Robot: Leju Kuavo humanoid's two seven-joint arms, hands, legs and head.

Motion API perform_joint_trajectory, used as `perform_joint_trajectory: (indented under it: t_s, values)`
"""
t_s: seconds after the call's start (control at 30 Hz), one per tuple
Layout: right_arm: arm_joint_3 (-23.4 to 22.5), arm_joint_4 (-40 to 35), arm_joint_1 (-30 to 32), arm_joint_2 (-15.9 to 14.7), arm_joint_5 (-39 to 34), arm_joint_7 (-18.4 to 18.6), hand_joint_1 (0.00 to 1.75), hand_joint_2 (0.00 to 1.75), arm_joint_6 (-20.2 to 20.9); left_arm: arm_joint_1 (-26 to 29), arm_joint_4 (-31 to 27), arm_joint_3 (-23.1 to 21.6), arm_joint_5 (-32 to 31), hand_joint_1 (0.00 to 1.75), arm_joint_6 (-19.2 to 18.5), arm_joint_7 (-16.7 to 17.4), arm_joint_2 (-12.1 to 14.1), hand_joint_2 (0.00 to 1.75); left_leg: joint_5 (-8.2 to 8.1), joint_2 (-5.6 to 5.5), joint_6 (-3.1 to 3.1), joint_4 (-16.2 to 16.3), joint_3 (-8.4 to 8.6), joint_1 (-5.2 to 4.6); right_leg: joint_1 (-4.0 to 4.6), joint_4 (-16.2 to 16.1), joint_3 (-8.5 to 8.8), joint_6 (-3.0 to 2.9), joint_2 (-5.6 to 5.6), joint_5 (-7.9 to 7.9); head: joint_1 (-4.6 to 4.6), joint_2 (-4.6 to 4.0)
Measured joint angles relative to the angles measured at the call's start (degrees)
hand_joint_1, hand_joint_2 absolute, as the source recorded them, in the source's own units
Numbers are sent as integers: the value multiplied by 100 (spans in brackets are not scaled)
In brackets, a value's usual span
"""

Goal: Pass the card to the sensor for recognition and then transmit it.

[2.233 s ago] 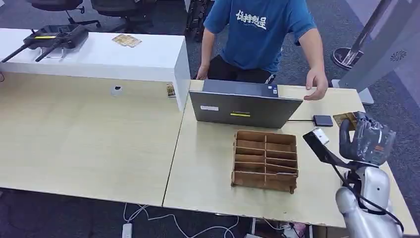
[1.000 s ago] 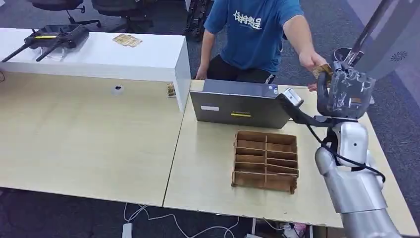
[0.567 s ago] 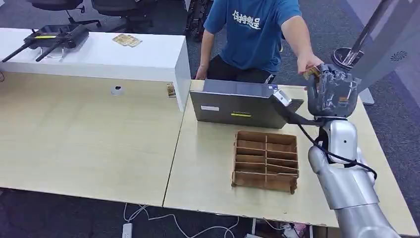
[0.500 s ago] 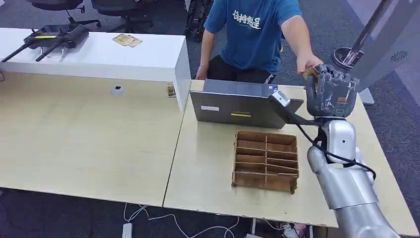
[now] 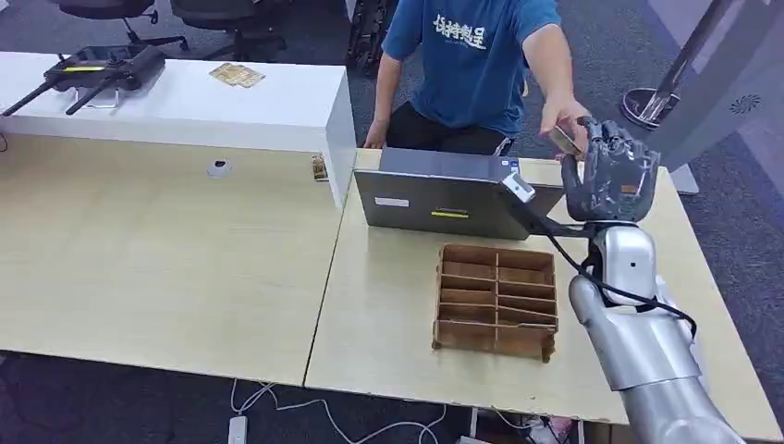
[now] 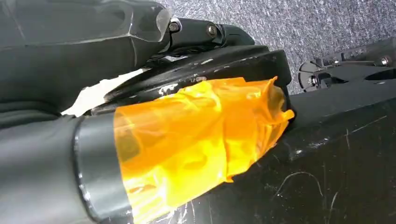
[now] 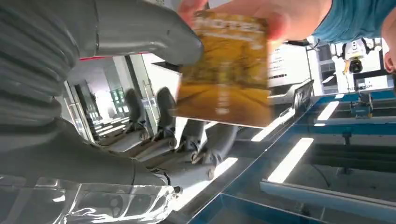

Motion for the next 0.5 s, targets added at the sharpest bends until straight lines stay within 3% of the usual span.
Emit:
perform_joint_trajectory:
  t_s: [0.5]
  values:
    - [20,7,10,-2,-41,-17,0,175,-83,-2,0,2,66,0,0,2,0,0,1,2,-1,0,2,0,0,0,-1,0,1,1,0,0]
